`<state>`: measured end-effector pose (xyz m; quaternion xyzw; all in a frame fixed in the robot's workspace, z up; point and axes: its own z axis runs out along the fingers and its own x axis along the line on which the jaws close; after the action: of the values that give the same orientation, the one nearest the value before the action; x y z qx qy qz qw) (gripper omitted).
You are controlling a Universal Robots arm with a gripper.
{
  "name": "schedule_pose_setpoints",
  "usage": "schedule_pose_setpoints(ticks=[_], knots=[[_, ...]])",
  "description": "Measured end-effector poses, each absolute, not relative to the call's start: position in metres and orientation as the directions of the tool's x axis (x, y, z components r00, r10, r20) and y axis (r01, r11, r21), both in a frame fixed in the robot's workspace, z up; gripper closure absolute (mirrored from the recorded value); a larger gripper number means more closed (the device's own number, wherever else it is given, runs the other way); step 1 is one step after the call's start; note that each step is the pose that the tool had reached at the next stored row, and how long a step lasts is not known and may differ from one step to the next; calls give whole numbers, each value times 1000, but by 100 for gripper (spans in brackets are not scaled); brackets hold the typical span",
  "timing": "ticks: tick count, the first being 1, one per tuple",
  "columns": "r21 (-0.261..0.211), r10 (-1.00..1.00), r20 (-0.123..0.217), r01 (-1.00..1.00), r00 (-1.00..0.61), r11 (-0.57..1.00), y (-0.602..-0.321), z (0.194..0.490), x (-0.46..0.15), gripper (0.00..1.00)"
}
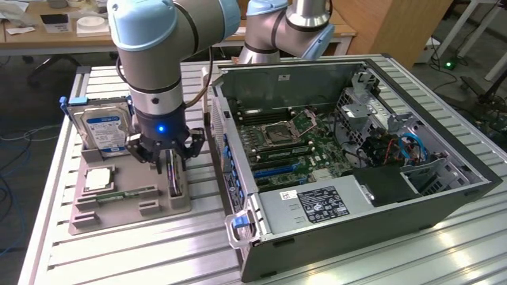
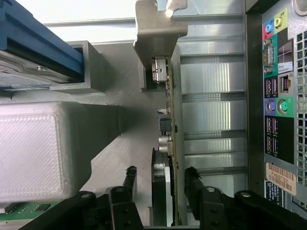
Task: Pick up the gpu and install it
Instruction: 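Pick up the gpu and move the gpu toward the slot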
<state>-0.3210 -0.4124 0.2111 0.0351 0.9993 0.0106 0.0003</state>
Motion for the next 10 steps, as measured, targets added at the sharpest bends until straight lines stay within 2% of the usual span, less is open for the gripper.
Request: schedule_pose_setpoints(ticks=[2, 3, 7, 8, 9, 10], knots=[[21, 70, 0, 70, -998, 997, -412, 211, -321, 45], [21, 70, 0, 70, -998, 997, -412, 211, -321, 52], [21, 70, 0, 70, -998, 997, -412, 211, -321, 54], [21, 70, 0, 70, -998, 997, -412, 211, -321, 60], [21, 70, 0, 70, -998, 997, -412, 211, -321, 60], [21, 70, 0, 70, -998, 997, -412, 211, -321, 67]])
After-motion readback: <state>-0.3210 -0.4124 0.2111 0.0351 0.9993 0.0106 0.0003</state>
